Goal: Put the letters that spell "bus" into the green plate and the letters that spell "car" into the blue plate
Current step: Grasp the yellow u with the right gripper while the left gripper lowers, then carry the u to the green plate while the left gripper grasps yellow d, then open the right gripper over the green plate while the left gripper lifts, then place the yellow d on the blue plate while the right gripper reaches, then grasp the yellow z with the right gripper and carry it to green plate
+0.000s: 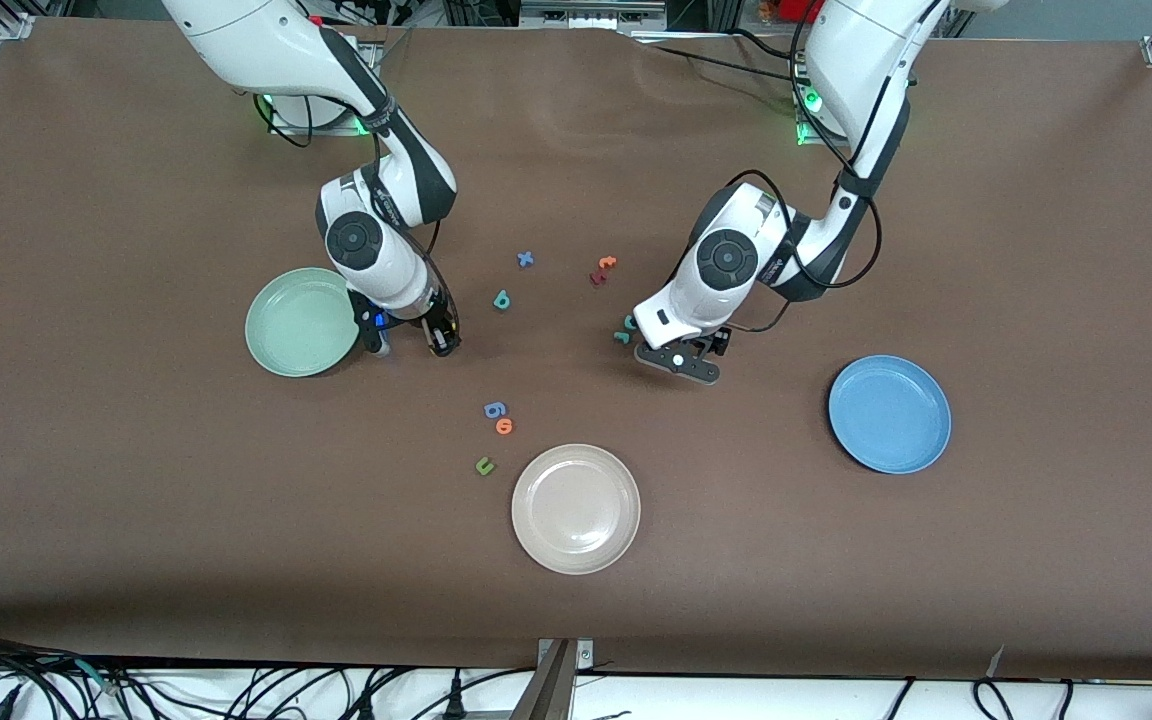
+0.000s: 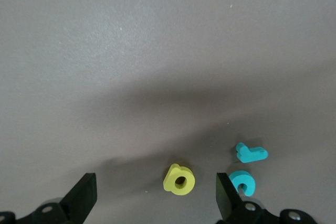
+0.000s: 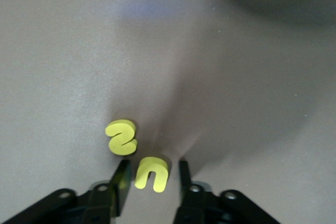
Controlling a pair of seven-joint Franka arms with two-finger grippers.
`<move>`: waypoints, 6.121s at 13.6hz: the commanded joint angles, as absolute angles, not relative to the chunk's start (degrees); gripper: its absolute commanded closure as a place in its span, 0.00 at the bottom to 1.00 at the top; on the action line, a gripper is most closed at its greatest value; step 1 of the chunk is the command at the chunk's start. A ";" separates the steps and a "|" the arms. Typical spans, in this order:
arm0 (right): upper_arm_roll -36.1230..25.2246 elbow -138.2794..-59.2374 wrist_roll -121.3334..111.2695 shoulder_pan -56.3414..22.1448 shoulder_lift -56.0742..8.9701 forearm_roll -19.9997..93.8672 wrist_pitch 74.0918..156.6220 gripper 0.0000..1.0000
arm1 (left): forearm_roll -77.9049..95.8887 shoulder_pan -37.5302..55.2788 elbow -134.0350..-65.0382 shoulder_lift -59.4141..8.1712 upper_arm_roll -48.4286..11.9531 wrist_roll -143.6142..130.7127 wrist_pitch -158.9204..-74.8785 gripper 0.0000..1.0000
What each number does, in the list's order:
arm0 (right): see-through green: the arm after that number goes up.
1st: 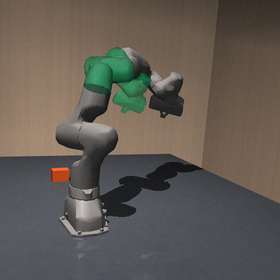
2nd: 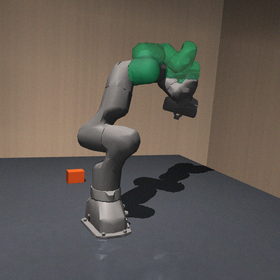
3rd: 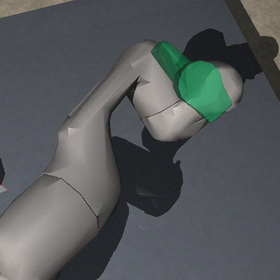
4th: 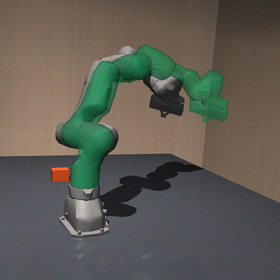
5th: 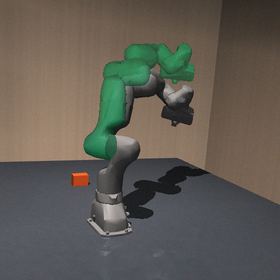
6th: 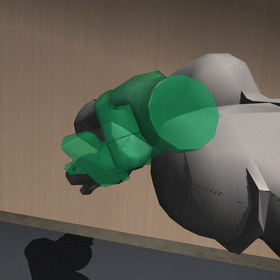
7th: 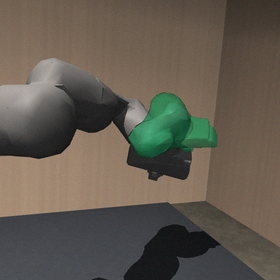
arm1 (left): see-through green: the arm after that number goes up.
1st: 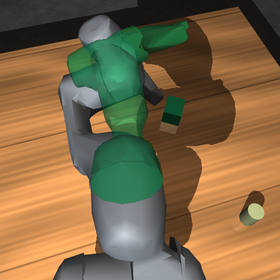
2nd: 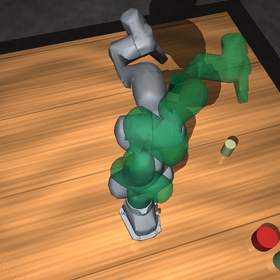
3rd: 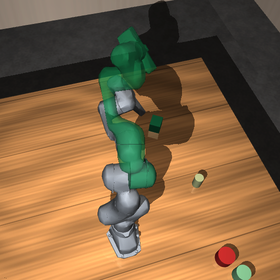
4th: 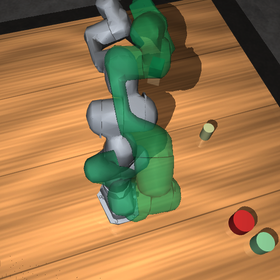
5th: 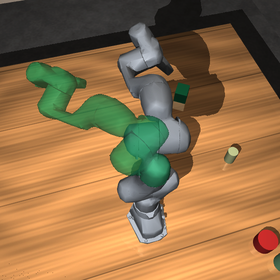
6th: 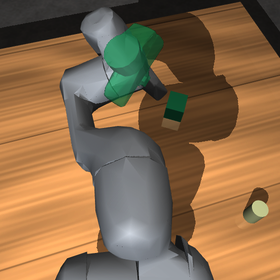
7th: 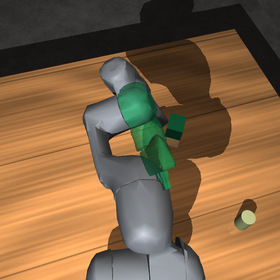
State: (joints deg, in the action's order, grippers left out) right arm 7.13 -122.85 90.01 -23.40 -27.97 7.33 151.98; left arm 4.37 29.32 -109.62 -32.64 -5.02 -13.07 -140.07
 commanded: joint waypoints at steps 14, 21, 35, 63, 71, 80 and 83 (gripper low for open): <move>7.21 -113.85 86.67 -22.94 -27.69 8.44 135.33 0.87 | 4.04 32.34 -114.08 -33.05 -4.57 -14.06 -146.78 0.21; -0.06 -106.52 64.65 -18.19 -20.84 8.61 108.13 0.87 | 4.04 32.08 -114.17 -33.05 -4.57 -13.27 -146.69 0.33; -15.73 -120.85 22.77 -17.58 -25.14 8.53 124.54 0.85 | 4.04 32.08 -114.17 -33.22 -4.57 -13.27 -146.78 0.81; 7.56 -119.71 16.10 -19.42 -26.89 7.38 144.75 0.01 | -8.17 -0.26 -105.56 -29.97 -4.22 15.73 -132.81 0.00; 7.12 -119.53 14.15 -22.06 -30.05 -6.06 151.08 0.01 | 1.32 7.53 -105.82 -29.97 -6.15 2.57 -132.71 0.00; 7.12 -119.53 14.94 -21.97 -31.20 -6.06 152.49 0.51 | 1.14 29.51 -104.77 -31.29 -5.98 -29.23 -133.15 0.00; 6.94 -119.53 14.85 -21.88 -31.20 -6.06 152.49 0.52 | 1.23 32.25 -101.44 -34.70 -5.98 -34.00 -133.50 0.00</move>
